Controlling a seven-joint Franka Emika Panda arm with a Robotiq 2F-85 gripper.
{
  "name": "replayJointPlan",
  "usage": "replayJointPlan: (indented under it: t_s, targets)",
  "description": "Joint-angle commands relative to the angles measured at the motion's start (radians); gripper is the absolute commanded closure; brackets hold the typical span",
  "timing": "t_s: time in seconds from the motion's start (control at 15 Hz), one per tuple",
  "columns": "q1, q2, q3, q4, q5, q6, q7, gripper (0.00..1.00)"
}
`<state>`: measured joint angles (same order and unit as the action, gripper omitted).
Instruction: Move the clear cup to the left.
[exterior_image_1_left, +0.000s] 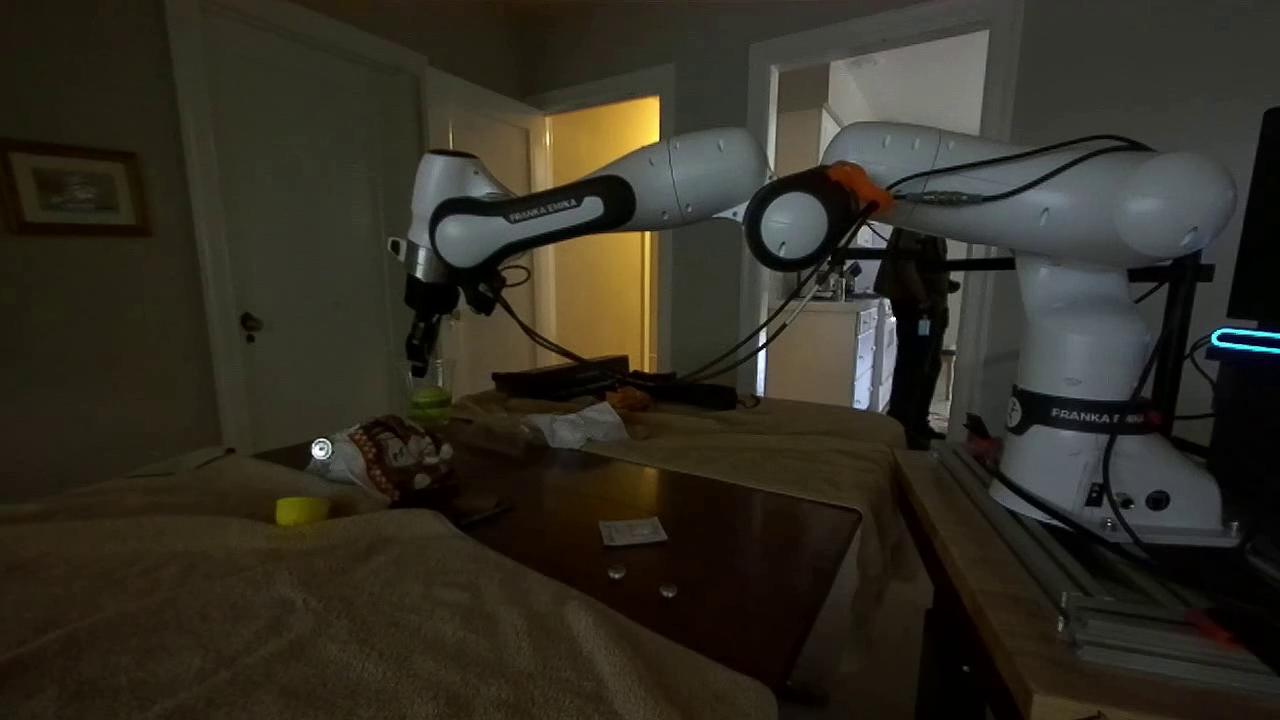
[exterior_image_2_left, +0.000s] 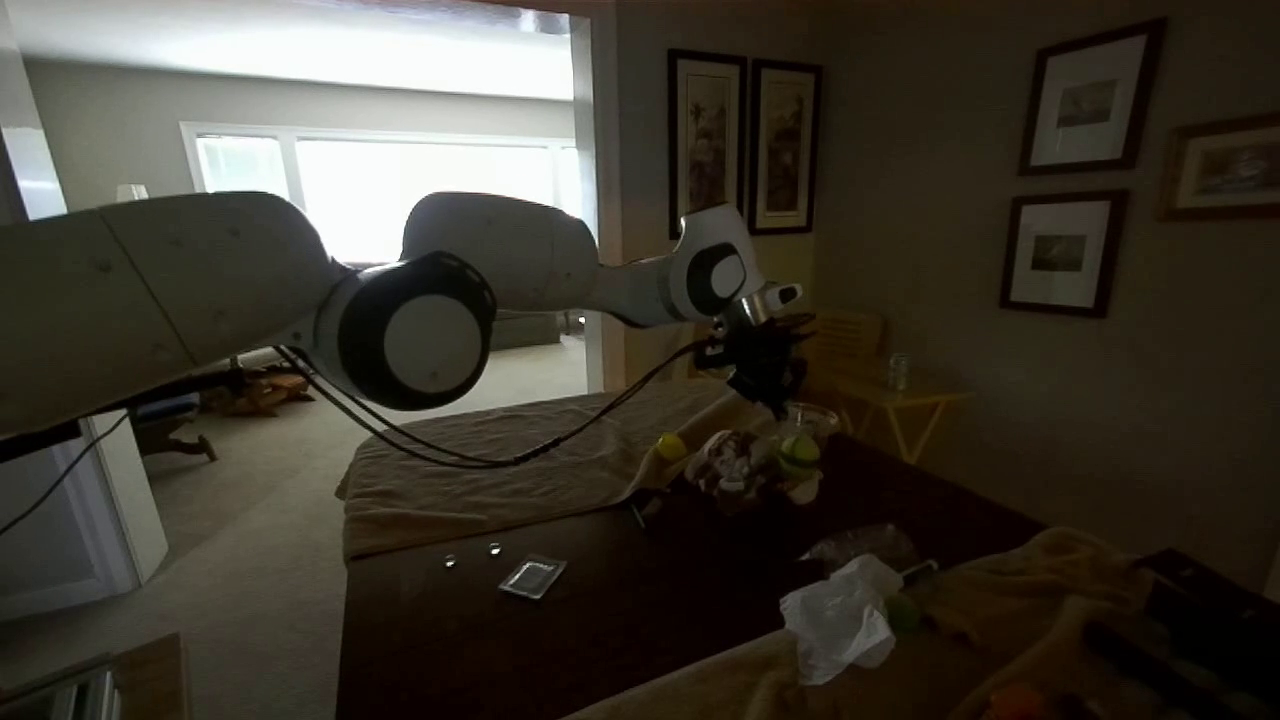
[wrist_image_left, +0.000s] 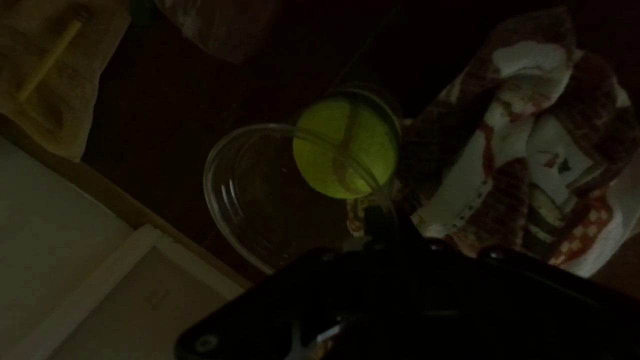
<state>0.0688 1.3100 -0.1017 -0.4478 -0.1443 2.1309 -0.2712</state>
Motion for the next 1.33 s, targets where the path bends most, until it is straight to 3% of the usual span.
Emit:
replayJointPlan:
  t_s: [0.0,0.6,1.27]
  targets:
    - [-0.041,-0.026,0.013,-0.024,0.012,-0.023,0.047,0.98]
    - [-0.128,0.033,0.02,0.02,0.008,-0.014,0.015,0.98]
    - [-0.112,0.067,0.013,0.02,-0.007,0.083,-0.006,0.98]
